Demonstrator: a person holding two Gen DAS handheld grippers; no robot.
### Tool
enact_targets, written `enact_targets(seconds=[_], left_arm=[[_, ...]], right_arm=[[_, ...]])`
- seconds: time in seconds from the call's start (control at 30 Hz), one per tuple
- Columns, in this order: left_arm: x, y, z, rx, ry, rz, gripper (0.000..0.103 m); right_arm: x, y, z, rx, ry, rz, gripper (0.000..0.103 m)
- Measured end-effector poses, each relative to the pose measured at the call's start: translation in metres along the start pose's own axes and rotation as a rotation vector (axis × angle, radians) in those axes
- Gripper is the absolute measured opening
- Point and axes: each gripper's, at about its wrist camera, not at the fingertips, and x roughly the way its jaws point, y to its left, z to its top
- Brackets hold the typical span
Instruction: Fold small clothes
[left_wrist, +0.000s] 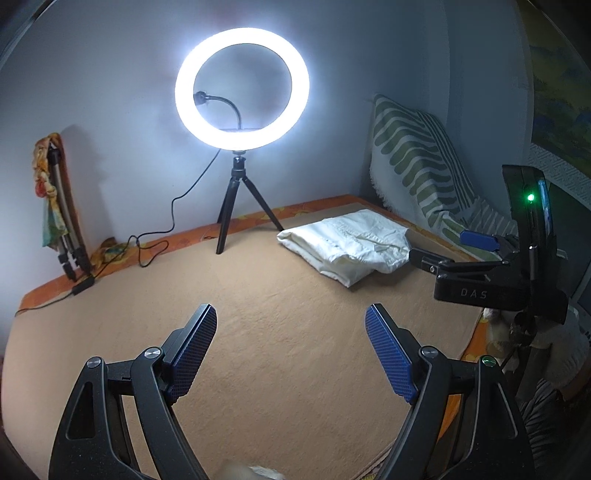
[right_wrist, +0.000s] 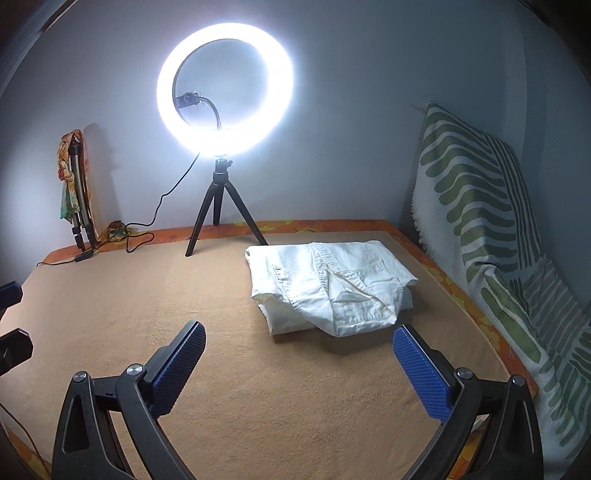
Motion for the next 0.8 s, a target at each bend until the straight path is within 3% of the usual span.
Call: enact_targets(seconds=[0.3, 0.5, 0.8], left_arm=[[-0.003, 0.002, -0.011, 0.013, 0.032, 0.075, 0.084], [-0.008, 0.003, -0.012, 0.008, 0.026, 0.083, 0.09], [-0.012, 0.0, -0.013, 0.012, 0.025, 0.096, 0.09]], right_arm=[[-0.005, 0.005, 0.0, -0.003, -0.035, 0.012, 0.103], [-0.005, 0.005, 0.001, 0.011, -0.034, 0.021, 0.103], [-0.006, 0.003, 0.0, 0.02, -0.043, 0.019, 0.103]])
